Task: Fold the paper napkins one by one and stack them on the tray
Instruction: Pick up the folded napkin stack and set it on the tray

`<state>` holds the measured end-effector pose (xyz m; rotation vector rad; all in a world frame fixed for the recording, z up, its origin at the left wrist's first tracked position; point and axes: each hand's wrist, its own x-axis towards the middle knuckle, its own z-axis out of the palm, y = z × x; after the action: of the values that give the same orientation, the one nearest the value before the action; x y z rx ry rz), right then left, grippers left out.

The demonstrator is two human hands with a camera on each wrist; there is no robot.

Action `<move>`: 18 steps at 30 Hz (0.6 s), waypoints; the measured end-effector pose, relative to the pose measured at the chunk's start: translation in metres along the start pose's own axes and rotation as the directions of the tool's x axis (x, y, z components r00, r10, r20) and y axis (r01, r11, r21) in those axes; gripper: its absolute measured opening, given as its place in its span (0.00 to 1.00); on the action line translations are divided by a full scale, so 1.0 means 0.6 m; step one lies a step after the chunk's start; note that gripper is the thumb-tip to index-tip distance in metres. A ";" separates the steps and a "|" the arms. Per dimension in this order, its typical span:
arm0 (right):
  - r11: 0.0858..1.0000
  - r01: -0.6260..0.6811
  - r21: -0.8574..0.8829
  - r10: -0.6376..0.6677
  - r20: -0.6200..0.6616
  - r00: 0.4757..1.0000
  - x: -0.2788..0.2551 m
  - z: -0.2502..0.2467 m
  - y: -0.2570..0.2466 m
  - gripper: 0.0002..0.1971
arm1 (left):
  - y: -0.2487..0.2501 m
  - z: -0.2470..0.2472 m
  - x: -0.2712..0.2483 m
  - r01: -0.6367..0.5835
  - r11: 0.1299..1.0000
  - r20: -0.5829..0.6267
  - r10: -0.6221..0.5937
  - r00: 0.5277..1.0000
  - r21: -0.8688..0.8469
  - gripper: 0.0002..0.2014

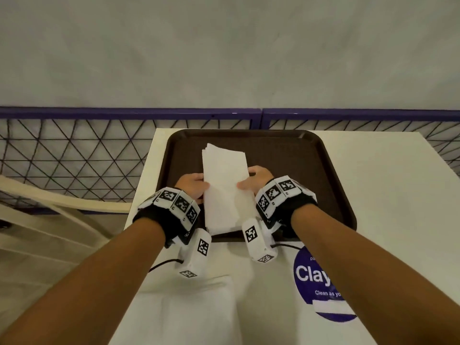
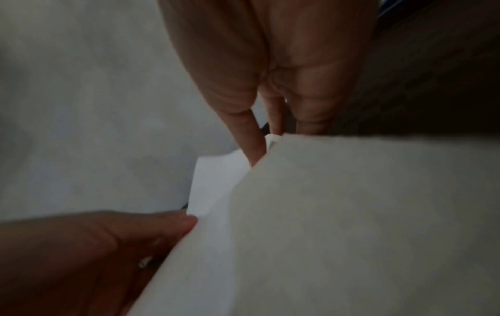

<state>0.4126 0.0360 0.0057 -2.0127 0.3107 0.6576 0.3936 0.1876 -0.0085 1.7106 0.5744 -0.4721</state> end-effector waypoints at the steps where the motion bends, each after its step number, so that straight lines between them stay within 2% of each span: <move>1: 0.999 -0.001 -0.052 0.001 0.002 1.000 0.000 0.003 0.000 0.24 | -0.004 -0.003 0.005 0.010 1.000 -0.002 -0.010 1.000 0.004 0.20; 5: 0.968 0.007 -0.250 -0.023 -0.062 0.998 0.007 0.007 0.001 0.25 | -0.008 -0.011 0.023 -0.025 0.999 -0.013 0.026 1.000 0.038 0.23; 8: 0.982 -0.009 -0.187 -0.011 -0.103 0.995 0.012 0.001 0.003 0.29 | -0.007 -0.017 0.034 -0.086 0.994 -0.021 0.088 0.996 0.068 0.27; 10: 0.991 -0.004 -0.134 -0.011 -0.107 0.994 0.014 -0.002 0.000 0.28 | -0.008 -0.020 0.039 -0.126 0.987 -0.033 0.130 0.991 0.101 0.28; 13: 0.978 -0.001 -0.209 -0.021 -0.104 0.994 0.017 0.005 -0.004 0.21 | -0.011 -0.023 0.045 -0.176 0.951 -0.068 0.199 0.978 0.254 0.28; 18: 0.910 0.024 -0.414 -0.087 -0.135 0.987 0.005 0.024 -0.006 0.19 | -0.005 -0.022 0.033 -0.142 0.828 -0.066 0.211 0.975 0.543 0.27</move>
<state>0.4122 0.0504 0.0010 -2.4745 0.2137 0.5684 0.4076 0.2036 -0.0201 2.3231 0.3800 -0.4171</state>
